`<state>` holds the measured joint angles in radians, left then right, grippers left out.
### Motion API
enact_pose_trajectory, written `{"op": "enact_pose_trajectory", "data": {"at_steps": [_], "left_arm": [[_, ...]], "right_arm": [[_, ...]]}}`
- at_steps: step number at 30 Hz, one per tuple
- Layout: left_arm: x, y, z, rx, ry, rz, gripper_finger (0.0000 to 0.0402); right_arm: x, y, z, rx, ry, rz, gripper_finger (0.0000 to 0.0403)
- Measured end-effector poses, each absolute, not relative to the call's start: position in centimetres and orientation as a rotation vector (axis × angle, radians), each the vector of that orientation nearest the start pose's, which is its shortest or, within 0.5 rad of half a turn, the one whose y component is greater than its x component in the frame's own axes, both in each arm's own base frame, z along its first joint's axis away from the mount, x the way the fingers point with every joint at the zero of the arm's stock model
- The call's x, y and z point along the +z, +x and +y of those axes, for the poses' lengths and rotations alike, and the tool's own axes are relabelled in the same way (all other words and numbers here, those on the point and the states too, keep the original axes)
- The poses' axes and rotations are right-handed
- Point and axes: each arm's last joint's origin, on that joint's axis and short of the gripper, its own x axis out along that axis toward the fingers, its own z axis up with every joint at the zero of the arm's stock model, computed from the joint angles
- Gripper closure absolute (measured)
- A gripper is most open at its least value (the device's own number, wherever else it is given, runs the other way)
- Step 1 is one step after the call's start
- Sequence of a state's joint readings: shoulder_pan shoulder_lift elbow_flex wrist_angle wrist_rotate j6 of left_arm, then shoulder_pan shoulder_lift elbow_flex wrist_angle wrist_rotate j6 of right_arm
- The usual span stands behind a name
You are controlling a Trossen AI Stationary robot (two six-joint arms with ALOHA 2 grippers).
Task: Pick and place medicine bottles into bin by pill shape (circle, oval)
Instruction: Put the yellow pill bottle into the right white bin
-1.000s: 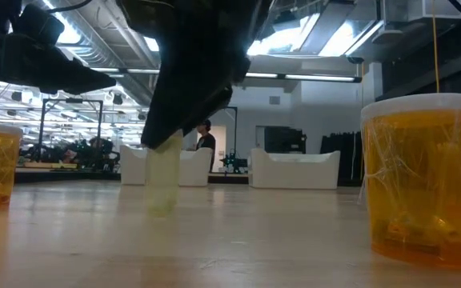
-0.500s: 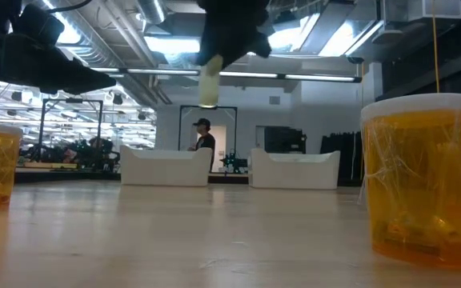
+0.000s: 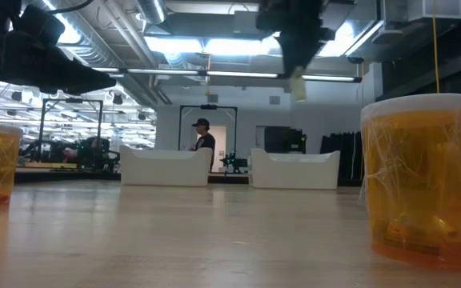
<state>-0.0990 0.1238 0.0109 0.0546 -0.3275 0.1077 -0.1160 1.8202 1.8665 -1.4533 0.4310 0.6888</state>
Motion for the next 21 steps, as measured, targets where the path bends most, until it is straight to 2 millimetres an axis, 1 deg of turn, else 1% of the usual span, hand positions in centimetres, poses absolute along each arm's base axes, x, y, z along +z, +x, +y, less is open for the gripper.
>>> {"op": "enact_pose_trajectory", "data": {"at_steps": [4,8,10,12,14,17,21], "left_arm": [[16.3,10.4,-0.1,0.226,0.119,0.07,0.0235],[16.2,10.4,-0.1,0.225,0.123,0.07,0.0235],[16.2,10.4,-0.1,0.225,0.123,0.071,0.0235],[16.2,10.4,-0.1,0.225,0.123,0.071,0.0235],[16.2,10.4,-0.1,0.225,0.123,0.071,0.0235],[16.2,10.4,-0.1,0.225,0.124,0.071,0.0235],[16.2,10.4,-0.1,0.225,0.128,0.072,0.0235]], "right_arm": [[33.4,30.9,-7.0,-1.061,0.345,1.24,0.0282],[32.1,27.3,-8.4,-1.154,0.412,1.234,0.0282],[31.3,25.6,-8.9,-1.174,0.475,1.177,0.0282],[30.6,24.3,-9.4,-1.14,0.56,1.069,0.0282],[30.0,23.8,-10.0,-1.068,0.63,0.934,0.0282],[29.1,23.7,-11.0,-0.979,0.696,0.766,0.0282],[27.2,24.2,-12.3,-0.954,0.742,0.701,0.0282]]}}
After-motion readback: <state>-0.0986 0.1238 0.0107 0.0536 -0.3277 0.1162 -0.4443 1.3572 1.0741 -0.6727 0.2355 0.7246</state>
